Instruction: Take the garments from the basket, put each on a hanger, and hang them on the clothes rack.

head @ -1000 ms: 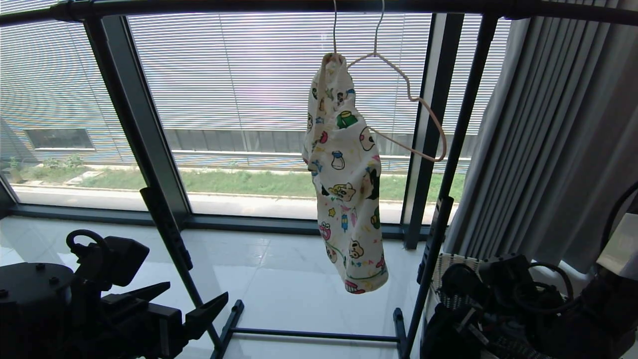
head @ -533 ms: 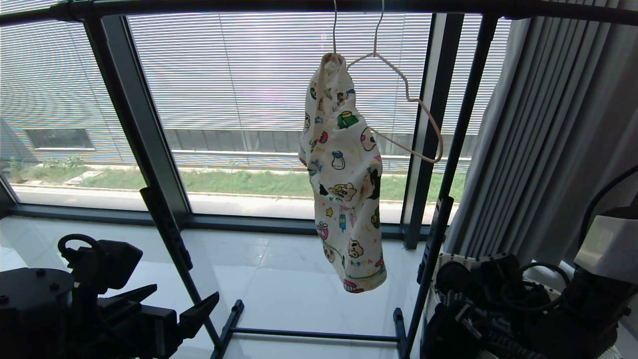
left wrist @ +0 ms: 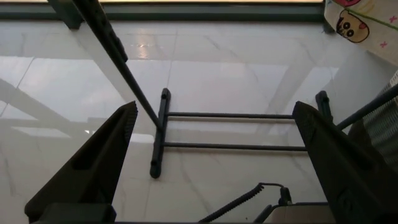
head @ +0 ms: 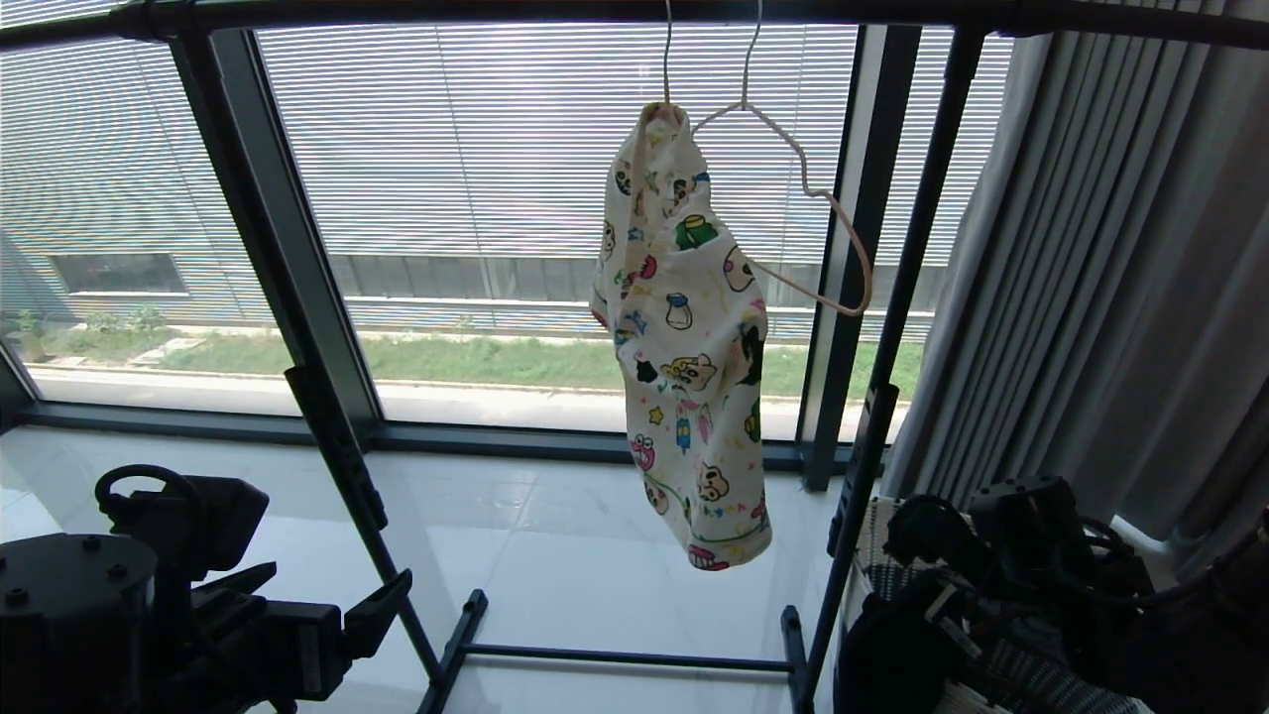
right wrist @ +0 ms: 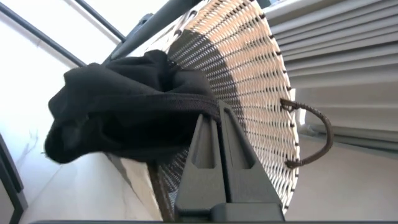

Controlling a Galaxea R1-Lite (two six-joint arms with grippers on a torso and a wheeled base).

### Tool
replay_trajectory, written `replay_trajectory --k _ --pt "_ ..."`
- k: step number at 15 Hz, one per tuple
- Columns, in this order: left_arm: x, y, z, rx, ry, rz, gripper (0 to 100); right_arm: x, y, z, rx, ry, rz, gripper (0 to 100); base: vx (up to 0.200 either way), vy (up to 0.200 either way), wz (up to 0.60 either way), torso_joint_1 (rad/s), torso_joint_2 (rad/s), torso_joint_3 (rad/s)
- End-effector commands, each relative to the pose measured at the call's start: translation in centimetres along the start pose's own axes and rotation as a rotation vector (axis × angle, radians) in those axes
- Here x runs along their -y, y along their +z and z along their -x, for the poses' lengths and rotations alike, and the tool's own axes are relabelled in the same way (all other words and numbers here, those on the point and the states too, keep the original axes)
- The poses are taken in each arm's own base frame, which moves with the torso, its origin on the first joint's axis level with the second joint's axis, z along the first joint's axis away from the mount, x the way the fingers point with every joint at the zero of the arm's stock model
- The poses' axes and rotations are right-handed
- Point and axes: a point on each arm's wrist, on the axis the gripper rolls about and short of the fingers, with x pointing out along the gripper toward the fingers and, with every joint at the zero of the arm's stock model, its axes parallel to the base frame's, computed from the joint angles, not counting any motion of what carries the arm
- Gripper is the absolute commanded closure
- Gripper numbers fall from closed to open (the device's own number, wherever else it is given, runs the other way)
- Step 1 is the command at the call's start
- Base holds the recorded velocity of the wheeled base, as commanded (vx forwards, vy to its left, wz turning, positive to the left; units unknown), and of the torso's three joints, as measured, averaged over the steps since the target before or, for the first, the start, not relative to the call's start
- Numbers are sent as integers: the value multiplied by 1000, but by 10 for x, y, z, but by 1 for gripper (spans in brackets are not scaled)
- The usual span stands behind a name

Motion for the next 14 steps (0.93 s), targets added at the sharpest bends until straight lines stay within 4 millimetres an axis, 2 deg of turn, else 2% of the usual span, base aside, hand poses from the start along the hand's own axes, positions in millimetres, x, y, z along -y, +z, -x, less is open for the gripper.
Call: replay_trajectory --k 1,6,12,14 --pt "0 0 0 0 -1 1 0 11 14 26 89 -27 -18 100 -200 0 0 2 7 -2" --pt "1 -1 -3 -13 -3 -23 0 18 40 47 146 -13 -10 100 -200 0 0 1 0 1" --pt "2 1 -1 -4 -14 -25 0 18 68 57 189 12 10 100 -200 0 0 2 0 4" --pt "13 -1 5 7 -110 -54 0 16 77 60 213 24 14 100 0 0 0 0 0 0"
